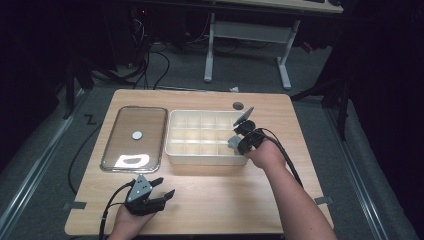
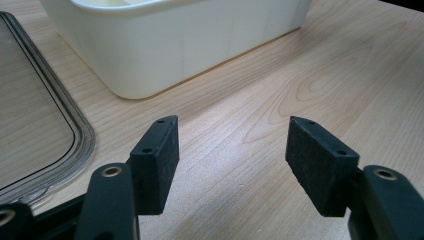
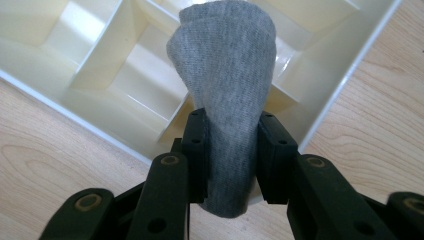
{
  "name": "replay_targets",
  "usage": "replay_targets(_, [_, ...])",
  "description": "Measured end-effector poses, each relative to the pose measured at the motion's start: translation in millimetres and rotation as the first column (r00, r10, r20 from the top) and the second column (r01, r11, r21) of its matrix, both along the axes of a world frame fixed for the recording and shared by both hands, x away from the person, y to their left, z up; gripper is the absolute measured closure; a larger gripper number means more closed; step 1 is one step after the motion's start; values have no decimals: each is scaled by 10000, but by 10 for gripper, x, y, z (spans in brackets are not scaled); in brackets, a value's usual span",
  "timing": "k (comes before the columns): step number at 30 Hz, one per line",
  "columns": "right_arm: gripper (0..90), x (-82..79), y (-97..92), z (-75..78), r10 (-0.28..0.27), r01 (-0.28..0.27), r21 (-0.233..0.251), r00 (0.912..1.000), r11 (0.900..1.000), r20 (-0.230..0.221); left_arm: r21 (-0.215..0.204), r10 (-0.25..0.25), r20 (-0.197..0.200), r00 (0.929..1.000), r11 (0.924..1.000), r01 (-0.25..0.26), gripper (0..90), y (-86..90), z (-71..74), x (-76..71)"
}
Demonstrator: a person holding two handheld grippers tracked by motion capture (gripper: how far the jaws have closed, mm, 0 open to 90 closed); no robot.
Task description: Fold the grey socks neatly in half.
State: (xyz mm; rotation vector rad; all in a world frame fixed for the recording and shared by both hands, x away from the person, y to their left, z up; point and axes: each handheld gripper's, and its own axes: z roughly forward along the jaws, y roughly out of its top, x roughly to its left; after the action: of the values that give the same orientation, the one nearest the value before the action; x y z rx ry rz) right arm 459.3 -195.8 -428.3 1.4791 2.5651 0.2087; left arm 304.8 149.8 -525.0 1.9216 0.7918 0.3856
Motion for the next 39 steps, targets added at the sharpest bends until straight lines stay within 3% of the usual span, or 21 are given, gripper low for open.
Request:
replay_targets(7, [717,46,95,-118,382,-406,-550,9983,9977,-444,46,-104,-25,9999,9999,104,387,-25,-10,-18])
replay_targets(15, [723,80,98,-181,722,-771,-711,9950,9945,-691,126,-129,-60,9999,9998,130,387,-40,-19,-20])
replay_targets(20, [726,90,102,-221,423,-489,-663,9943,9966,-976,165,-211,-72,9998,9996,213,387,-49,-25,-23])
replay_targets(21, [726,108,83,-226,674,-733,-608,9933,9955,-936,174,-216,-61,9997,9996,217,387,-51,-28,-23])
replay_targets(22, [726,100,92,-224,345,-409,-576,9936,9975,-1075,187,-228,-72,9997,9996,229,387,-51,-28,-22])
replay_targets(32, [724,184,68,-329,420,-513,-605,9885,9969,-1455,169,-240,-91,9997,9996,242,386,-51,-31,-22])
replay_targets(33, [724,171,92,-339,-39,-67,-656,9871,9978,-1600,172,-243,-95,9997,9996,245,387,-51,-31,-22])
replay_targets(34, [724,192,77,-358,259,-369,-670,9871,9971,-1583,177,-243,-101,9997,9995,245,387,-50,-32,-22])
replay_targets(39, [723,208,75,-381,89,-196,-602,9847,9980,-1740,172,-240,-130,9996,9996,242,387,-47,-36,-18])
